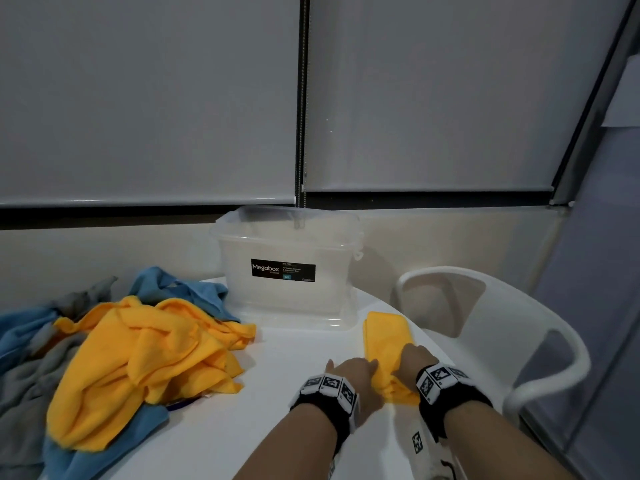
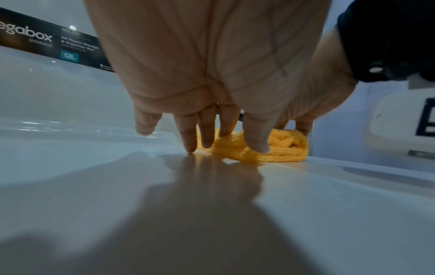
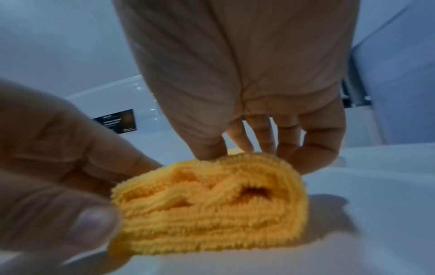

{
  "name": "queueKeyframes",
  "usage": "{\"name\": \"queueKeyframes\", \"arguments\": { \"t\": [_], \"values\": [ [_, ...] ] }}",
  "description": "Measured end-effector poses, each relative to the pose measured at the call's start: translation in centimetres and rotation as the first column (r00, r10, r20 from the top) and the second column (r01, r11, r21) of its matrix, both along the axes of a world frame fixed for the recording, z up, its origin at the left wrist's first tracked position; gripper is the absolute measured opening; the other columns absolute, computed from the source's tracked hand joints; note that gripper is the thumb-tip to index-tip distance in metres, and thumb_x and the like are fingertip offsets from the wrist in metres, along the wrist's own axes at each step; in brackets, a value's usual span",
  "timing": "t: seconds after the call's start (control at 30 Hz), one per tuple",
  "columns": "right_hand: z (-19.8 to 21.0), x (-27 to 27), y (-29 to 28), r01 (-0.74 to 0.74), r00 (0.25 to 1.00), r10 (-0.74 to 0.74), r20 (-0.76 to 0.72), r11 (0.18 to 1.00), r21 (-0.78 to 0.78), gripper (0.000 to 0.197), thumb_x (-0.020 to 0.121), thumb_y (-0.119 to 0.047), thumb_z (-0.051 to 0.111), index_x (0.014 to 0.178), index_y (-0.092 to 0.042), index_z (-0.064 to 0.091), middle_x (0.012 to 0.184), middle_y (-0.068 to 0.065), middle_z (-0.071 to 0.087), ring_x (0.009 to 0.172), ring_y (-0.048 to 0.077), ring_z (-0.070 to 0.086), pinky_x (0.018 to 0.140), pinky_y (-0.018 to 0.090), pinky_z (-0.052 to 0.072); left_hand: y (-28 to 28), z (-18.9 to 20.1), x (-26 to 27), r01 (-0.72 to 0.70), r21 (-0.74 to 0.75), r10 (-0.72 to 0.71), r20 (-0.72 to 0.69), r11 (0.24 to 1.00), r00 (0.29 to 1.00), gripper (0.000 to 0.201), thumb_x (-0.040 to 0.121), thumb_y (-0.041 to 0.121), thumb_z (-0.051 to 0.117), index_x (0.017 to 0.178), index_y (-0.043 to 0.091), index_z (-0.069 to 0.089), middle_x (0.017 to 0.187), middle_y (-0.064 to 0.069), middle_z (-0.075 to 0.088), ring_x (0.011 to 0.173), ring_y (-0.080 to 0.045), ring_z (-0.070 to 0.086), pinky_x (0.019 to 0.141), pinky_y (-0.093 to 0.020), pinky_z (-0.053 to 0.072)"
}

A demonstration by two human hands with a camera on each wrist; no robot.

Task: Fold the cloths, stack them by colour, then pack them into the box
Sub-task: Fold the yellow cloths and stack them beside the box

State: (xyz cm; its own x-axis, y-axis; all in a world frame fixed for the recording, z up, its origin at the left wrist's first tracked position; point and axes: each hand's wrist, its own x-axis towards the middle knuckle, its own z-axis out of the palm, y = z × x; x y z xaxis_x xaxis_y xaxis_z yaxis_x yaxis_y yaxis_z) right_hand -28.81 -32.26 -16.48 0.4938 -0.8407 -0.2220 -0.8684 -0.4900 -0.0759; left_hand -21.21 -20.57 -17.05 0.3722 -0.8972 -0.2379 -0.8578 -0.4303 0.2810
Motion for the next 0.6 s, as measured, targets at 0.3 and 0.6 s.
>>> {"name": "queueKeyframes", "arguments": {
  "t": [0.3, 0.6],
  "values": [
    [0.6, 0.6, -0.1, -0.167, 0.985, 0.169, 0.019, 0.984, -0.067, 0.028, 0.096, -0.012, 0.038, 0.117, -0.009, 0.057, 0.128, 0.01, 0.056, 0.118, 0.026, 0.054, 0.097, 0.031, 0.042, -2.8, -0.2, 0.2, -0.069, 0.116, 0.062, 0.065, 0.991, 0.996, 0.031, 0.09, 0.034, 0.05, 0.118, 0.019, 0.055, 0.122, -0.005, 0.058, 0.124, -0.025, 0.047, 0.114, -0.058, 0.01],
    [1.6, 1.3, 2.0, -0.227, 0.932, 0.317, 0.173, 0.887, -0.403, 0.026, 0.086, -0.008, 0.042, 0.106, -0.02, 0.053, 0.112, 0.0, 0.053, 0.111, 0.025, 0.048, 0.085, 0.036, 0.038, 2.1, 2.1, 2.7, -0.068, -0.104, 0.069, 0.007, 0.992, 0.998, 0.053, 0.091, 0.036, 0.054, 0.141, 0.027, 0.041, 0.142, 0.004, 0.045, 0.137, -0.017, 0.035, 0.117, -0.051, 0.004]
  ]
}}
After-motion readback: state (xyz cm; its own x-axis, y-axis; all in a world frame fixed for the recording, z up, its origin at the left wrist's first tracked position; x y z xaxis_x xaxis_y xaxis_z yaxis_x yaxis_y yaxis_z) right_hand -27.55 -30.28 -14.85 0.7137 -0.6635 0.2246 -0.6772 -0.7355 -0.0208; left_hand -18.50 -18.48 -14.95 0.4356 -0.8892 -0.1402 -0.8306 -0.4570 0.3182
